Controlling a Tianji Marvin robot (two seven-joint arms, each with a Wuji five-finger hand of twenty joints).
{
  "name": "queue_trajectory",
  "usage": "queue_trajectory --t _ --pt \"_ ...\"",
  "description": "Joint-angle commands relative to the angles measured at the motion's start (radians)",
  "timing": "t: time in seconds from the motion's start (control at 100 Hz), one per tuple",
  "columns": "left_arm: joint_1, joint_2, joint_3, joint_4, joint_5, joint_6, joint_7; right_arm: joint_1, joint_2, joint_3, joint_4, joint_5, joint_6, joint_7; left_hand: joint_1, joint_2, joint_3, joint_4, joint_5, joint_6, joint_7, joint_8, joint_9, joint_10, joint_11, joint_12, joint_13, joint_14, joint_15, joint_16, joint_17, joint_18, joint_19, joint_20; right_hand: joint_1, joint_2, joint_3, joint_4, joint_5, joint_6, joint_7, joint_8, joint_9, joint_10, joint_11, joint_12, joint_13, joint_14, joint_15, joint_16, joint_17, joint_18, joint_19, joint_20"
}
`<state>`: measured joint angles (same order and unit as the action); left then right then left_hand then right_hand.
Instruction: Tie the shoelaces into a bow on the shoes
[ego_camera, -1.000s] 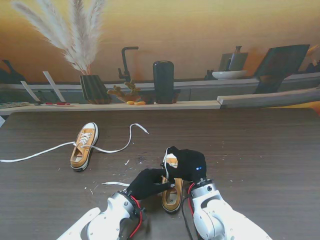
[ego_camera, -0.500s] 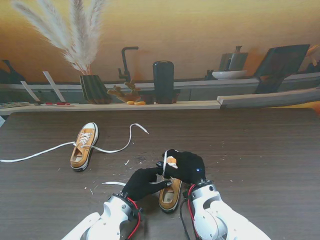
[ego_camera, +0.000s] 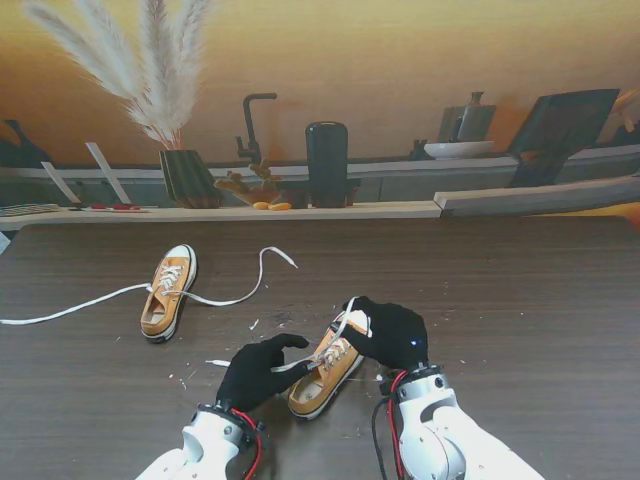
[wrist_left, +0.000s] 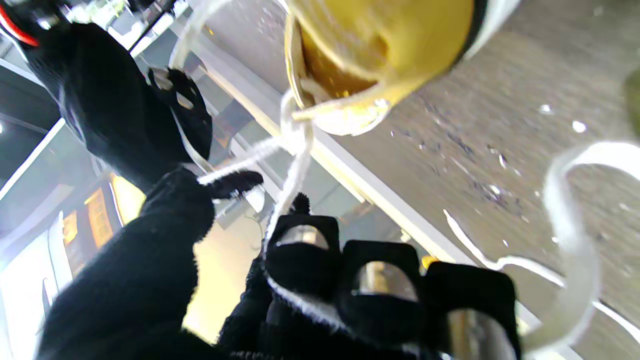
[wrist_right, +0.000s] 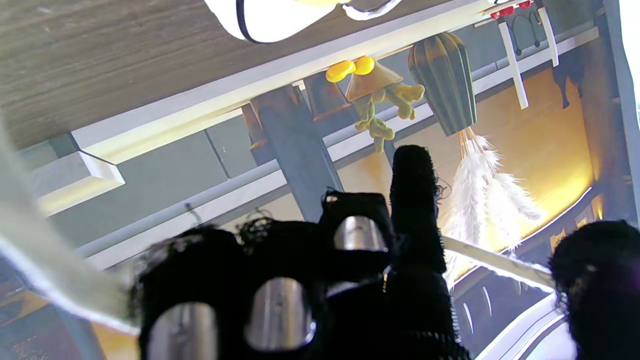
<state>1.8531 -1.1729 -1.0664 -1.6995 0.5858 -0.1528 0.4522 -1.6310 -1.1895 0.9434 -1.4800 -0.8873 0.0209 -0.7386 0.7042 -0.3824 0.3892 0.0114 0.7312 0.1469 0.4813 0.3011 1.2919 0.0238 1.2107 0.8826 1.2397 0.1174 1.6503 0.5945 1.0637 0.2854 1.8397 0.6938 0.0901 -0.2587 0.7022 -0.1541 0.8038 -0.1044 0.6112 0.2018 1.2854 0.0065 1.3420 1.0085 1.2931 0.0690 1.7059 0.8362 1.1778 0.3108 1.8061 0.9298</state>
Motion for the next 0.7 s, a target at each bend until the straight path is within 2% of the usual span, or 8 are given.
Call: queue_trajectory --t 0.0,0.17,0.25,0.35,0.47,0.55,0.58,0.69 --pt "0.003 -0.01 -0.003 -0.015 0.01 0.019 0.008 -0.004 0.008 0.005 -0.011 -0.005 -0.004 0.006 -0.045 0.026 0.008 -0.015 -0.029 0.01 -0.016 -0.007 -0.006 0.005 -0.006 -0.004 0.034 -0.071 0.029 0.021 0.034 -0.181 0.254 -0.004 -0.032 0.008 -0.001 -0.018 -0.04 0.041 -0.029 -0.013 0.036 0.027 0.016 0.015 0.015 0.006 0.063 0.001 0.02 0.003 0.288 -0.005" --pt "-0.028 -0.035 0.023 0.018 0.082 0.066 0.179 -0.012 0.008 0.014 -0.012 -0.005 -0.008 0.001 -0.058 0.061 0.0 -0.012 -0.03 0.017 -0.02 -0.006 -0.007 0.012 -0.015 -0.006 0.034 -0.072 0.03 0.02 0.036 -0.183 0.254 -0.001 -0.03 0.006 0.01 -0.017 -0.041 0.039 -0.03 -0.013 0.036 0.027 0.016 0.015 0.015 0.006 0.063 0.001 0.02 0.003 0.288 -0.005" --pt "-0.048 -0.04 0.033 0.038 0.142 0.117 0.255 -0.014 0.007 0.019 -0.011 -0.003 -0.011 -0.002 -0.047 0.07 0.0 -0.01 -0.019 0.012 -0.013 -0.002 -0.002 0.015 -0.014 -0.006 0.034 -0.07 0.029 0.02 0.036 -0.181 0.254 0.003 -0.027 0.004 0.019 -0.016 -0.042 0.039 -0.031 -0.013 0.034 0.029 0.015 0.014 0.015 0.006 0.063 0.0 0.02 0.003 0.288 -0.005" --pt "-0.065 -0.033 0.035 0.051 0.236 0.212 0.306 -0.016 0.008 0.027 -0.012 -0.004 -0.016 -0.003 -0.028 0.073 -0.002 -0.008 0.003 0.0 0.003 0.006 0.008 0.013 -0.013 -0.007 0.034 -0.071 0.031 0.021 0.035 -0.179 0.254 0.005 -0.026 0.003 0.031 -0.014 -0.042 0.039 -0.031 -0.013 0.034 0.029 0.014 0.013 0.015 0.006 0.063 0.0 0.02 0.003 0.288 -0.005" --pt "-0.077 -0.008 0.034 0.052 0.361 0.339 0.303 -0.017 0.009 0.034 -0.012 -0.008 -0.022 -0.01 0.009 0.059 -0.001 -0.002 0.029 -0.025 0.019 0.012 0.017 0.01 -0.015 -0.009 0.033 -0.072 0.032 0.02 0.035 -0.177 0.254 0.004 -0.024 0.0 0.049 -0.012 -0.04 0.035 -0.031 -0.013 0.035 0.03 0.015 0.012 0.015 0.009 0.063 0.0 0.02 0.003 0.288 -0.005" --pt "-0.073 0.017 0.035 0.035 0.455 0.448 0.253 -0.02 0.01 0.04 -0.013 -0.008 -0.023 -0.008 0.028 0.036 -0.005 0.004 0.041 -0.05 0.02 0.011 0.015 0.009 -0.027 -0.014 0.033 -0.068 0.024 0.017 0.031 -0.175 0.254 -0.012 -0.019 -0.008 0.063 -0.011 -0.037 0.033 -0.03 -0.013 0.035 0.03 0.014 0.011 0.015 0.01 0.062 0.0 0.02 0.003 0.288 -0.005" --pt "-0.072 0.024 0.037 0.029 0.486 0.488 0.23 -0.022 0.01 0.042 -0.015 -0.008 -0.022 -0.005 0.037 0.03 -0.015 0.013 0.042 -0.056 0.017 0.005 0.012 0.003 -0.038 -0.013 0.033 -0.071 0.015 0.014 0.031 -0.178 0.254 -0.044 -0.012 -0.015 0.072 -0.01 -0.034 0.029 -0.03 -0.013 0.035 0.031 0.014 0.011 0.015 0.01 0.062 -0.001 0.02 0.003 0.288 -0.005" --pt "-0.068 0.046 0.047 0.004 0.574 0.598 0.144 -0.025 0.012 0.047 -0.017 -0.01 -0.017 0.003 0.049 0.007 -0.019 0.023 0.042 -0.081 0.022 0.005 -0.004 -0.01 -0.051 -0.01 0.033 -0.085 -0.005 0.008 0.028 -0.191 0.237 -0.076 -0.004 -0.027 0.113 -0.009 -0.032 0.023 -0.031 -0.013 0.036 0.032 0.013 0.009 0.015 0.013 0.063 0.0 0.02 0.005 0.288 -0.007"
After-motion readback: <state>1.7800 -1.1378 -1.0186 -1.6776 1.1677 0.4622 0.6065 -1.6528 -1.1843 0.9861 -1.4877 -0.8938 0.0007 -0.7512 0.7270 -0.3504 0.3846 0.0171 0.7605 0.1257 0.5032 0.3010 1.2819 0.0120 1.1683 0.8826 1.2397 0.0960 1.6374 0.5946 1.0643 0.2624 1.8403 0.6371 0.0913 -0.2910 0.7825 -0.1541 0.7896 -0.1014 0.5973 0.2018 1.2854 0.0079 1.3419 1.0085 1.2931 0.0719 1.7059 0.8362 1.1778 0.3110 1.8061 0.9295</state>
